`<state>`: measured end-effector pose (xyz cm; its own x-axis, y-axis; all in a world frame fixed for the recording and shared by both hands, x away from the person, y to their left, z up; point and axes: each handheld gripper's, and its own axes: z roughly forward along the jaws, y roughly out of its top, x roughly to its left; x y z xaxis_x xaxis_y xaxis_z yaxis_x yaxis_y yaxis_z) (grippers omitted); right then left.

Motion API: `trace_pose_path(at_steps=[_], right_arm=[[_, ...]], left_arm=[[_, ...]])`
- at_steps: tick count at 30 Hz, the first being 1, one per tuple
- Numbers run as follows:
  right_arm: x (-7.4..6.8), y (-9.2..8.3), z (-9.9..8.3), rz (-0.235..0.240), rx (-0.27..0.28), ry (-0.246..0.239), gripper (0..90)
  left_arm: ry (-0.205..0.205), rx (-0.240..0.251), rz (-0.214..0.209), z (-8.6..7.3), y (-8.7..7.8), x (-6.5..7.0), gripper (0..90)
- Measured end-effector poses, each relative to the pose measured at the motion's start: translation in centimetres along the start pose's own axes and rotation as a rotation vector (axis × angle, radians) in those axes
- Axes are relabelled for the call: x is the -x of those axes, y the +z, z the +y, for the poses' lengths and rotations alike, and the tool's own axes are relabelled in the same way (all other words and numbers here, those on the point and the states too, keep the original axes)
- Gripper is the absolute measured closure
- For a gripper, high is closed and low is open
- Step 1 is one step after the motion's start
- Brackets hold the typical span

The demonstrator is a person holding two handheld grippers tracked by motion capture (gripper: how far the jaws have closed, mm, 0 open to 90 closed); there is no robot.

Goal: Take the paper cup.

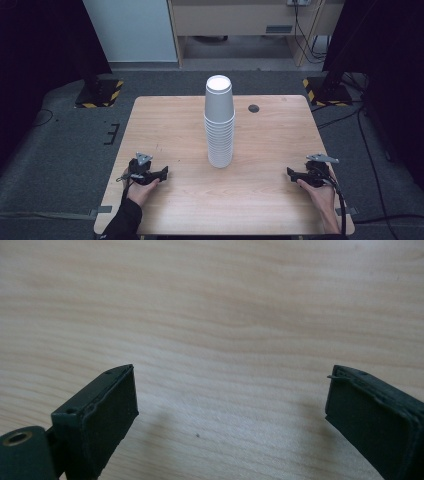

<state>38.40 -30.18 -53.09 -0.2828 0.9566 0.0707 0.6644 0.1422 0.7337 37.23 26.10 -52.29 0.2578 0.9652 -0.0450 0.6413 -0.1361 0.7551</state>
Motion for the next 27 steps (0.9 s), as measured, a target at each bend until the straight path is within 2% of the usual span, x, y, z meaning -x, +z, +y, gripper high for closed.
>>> trace_pose_path(at_steps=[4, 6, 12, 16, 22, 27], right_arm=[[-0.2, -1.2, 0.5, 0.025, 0.083, 0.021, 6.8], [-0.4, -1.7, 0.7, 0.015, 0.113, 0.014, 7.0], [-0.9, -2.7, 1.4, 0.039, 0.176, 0.015, 7.9], [-1.2, -3.0, 1.7, 0.061, 0.186, 0.002, 7.7], [-1.8, -3.8, 2.2, 0.082, 0.233, 0.012, 7.2], [-2.5, -4.3, 2.8, 0.094, 0.257, -0.01, 7.2]], left_arm=[[-0.013, 0.06, -0.01, 0.4, -1.0, 0.0, 14.7], [-0.021, 0.086, -0.021, 0.6, -1.3, 0.1, 15.4], [0.015, 0.139, -0.025, 1.2, -2.2, 0.8, 15.9], [0.025, 0.158, -0.038, 1.4, -2.5, 1.3, 16.9], [0.004, 0.203, -0.06, 1.8, -3.2, 1.7, 17.3], [0.009, 0.212, -0.056, 2.0, -3.5, 1.9, 18.6]])
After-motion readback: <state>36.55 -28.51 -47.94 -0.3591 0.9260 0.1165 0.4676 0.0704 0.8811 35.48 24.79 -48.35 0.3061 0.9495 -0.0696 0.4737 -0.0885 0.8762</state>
